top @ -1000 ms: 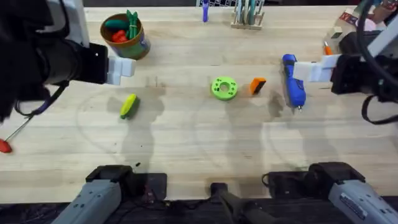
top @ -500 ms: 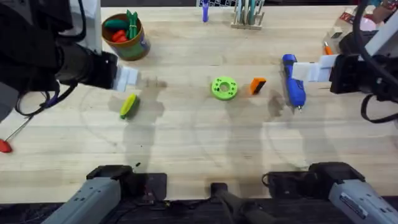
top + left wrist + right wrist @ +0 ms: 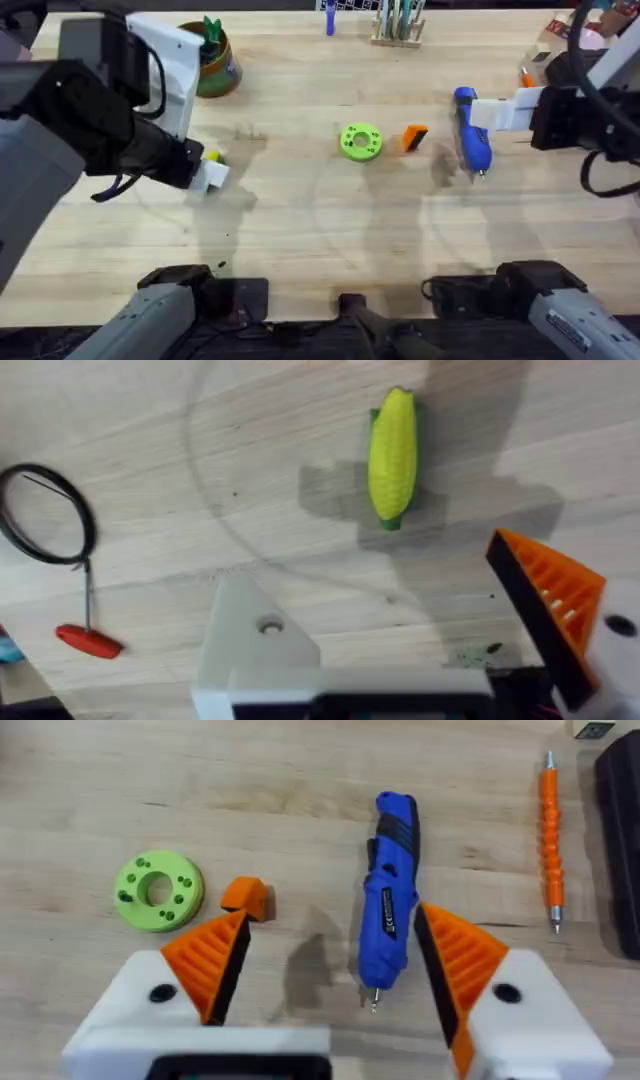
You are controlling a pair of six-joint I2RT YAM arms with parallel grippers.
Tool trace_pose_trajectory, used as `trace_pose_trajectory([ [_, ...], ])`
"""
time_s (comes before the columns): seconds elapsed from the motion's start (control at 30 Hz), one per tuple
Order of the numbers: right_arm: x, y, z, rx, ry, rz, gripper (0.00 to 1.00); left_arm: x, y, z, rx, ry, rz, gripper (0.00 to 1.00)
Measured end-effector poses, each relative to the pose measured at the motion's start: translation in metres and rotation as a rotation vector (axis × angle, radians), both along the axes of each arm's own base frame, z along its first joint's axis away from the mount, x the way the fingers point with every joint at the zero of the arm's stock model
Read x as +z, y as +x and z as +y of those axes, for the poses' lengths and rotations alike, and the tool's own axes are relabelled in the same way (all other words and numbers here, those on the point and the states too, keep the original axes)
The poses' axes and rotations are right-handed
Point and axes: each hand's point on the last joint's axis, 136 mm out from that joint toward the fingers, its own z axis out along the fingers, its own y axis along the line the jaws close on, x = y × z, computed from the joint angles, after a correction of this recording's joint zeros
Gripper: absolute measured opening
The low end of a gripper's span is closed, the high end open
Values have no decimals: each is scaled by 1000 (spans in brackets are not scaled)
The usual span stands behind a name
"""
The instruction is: Pick up the gripper from the table and insert it into the empty holder that is missing its gripper. Then pick up a screw, insert it into the mounting hole, and use the screwdriver to tighten it. Finally, clean up the table by picking up the vegetable and placing it into the bucket.
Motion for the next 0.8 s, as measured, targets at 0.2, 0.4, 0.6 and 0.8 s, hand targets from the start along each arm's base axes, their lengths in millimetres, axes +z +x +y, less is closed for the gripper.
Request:
trace_pose_trajectory([
  [0.2,0,0,0,0,0,2,991,-18,12,8,27,-28,24,994],
  [0.4,-2,-2,0,0,0,11,992,-50,23,2,1,-85,117,954],
  [0.6,-2,-2,0,0,0,12,993,-79,23,0,-2,-110,215,787],
  [0.8,-3,-3,0,0,0,15,994,-86,22,-8,-13,-155,239,327],
])
